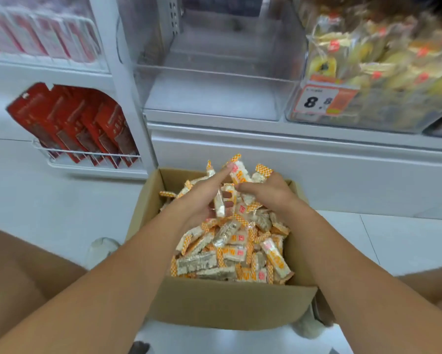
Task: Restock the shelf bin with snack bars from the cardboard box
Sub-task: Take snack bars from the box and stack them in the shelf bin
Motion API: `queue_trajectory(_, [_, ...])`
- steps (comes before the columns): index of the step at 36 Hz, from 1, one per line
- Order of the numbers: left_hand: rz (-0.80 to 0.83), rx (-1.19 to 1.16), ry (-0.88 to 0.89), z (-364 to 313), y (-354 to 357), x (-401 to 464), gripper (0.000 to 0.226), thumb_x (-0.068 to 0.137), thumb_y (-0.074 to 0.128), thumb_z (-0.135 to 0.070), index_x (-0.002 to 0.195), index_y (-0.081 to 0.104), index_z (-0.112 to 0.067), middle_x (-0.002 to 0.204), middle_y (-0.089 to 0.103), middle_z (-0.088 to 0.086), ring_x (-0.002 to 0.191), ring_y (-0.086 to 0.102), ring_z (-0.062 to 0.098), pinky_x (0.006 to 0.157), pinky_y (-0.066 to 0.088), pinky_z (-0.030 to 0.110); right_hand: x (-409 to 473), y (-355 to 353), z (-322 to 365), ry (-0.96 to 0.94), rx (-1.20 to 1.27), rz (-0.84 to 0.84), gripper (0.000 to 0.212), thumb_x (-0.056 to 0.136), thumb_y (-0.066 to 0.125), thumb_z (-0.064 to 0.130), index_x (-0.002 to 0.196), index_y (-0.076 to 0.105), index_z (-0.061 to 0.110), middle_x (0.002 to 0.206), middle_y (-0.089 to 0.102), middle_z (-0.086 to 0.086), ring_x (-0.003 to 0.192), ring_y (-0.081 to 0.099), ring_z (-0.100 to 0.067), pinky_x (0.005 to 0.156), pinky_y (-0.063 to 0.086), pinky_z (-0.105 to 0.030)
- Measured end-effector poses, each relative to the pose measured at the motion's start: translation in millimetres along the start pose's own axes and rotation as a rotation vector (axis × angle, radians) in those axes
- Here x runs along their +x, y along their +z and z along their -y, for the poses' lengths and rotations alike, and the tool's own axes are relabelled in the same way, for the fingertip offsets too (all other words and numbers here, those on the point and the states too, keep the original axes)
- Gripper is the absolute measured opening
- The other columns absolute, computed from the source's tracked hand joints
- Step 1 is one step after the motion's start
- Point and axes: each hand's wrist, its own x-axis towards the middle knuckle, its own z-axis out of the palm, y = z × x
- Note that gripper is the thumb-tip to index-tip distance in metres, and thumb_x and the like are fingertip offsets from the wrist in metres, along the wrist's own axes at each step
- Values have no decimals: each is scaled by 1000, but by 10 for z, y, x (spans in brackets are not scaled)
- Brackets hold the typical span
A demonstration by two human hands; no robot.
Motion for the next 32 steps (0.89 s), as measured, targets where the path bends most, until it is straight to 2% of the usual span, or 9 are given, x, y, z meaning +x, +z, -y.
queue_trajectory(3, [89,77,104,-324,130,-136,58,77,76,-60,115,70,-17,93,68,5,85,64,23,96,53,55,-102,-51,368,-30,78,149,23,89,73,41,84,59,24,82,65,7,77,64,-13,67,53,-27])
queue_trajectory(7, [91,287,162,-806,131,-386,63,72,82,-48,122,65,-12,109,75,14,99,72,29,91,55,51,-141,-209,887,-7,175,405,37,97,54,53,99,71,19,85,71,1,77,64,-14,74,53,-31])
queue_trajectory(11, [141,384,223,-1283,-8,-567,52,79,83,-11,126,61,-8,117,71,19,104,71,32,85,57,46,-204,-443,1421,-62,218,473,44,98,52,50,107,71,11,86,73,-2,79,69,-16,72,59,-33])
queue_trajectory(16, [189,401,232,-1602,-89,-658,33,83,77,-3,112,67,-14,94,74,9,84,72,25,70,57,36,-168,-513,1651,-139,304,409,41,93,65,38,123,64,10,101,74,-6,87,73,-20,75,62,-36])
queue_trajectory(22, [261,391,231,-1792,-58,-537,41,83,74,3,122,62,-4,110,72,19,99,72,36,71,59,36,-69,-703,1798,-287,84,348,79,73,69,58,144,39,40,122,65,-4,81,74,-34,73,62,-42])
queue_trajectory(25, [211,222,290,-1999,-43,-426,44,79,74,6,122,64,0,111,71,22,102,71,40,88,56,49,-29,-795,1950,-461,33,212,92,65,73,61,147,35,46,133,52,13,97,72,-20,81,62,-43])
queue_trajectory(28, [101,22,321,-2123,-42,-292,44,84,69,1,127,59,6,101,72,25,83,71,30,70,59,37,46,-691,1935,-543,-17,93,109,53,78,67,150,33,43,143,44,19,109,65,-7,88,60,-37])
queue_trajectory(30, [86,-120,301,-2130,-11,-210,42,91,66,-6,130,59,5,124,65,28,104,67,35,98,53,46,60,-552,1910,-634,-118,67,107,56,82,61,149,37,36,141,43,20,112,58,3,87,56,-21])
queue_trajectory(32, [112,-223,297,-2123,46,-190,39,94,65,-14,130,61,0,119,67,22,114,63,34,108,46,46,96,-443,1899,-751,-258,15,102,59,88,53,147,40,33,135,45,18,113,51,6,87,46,-7])
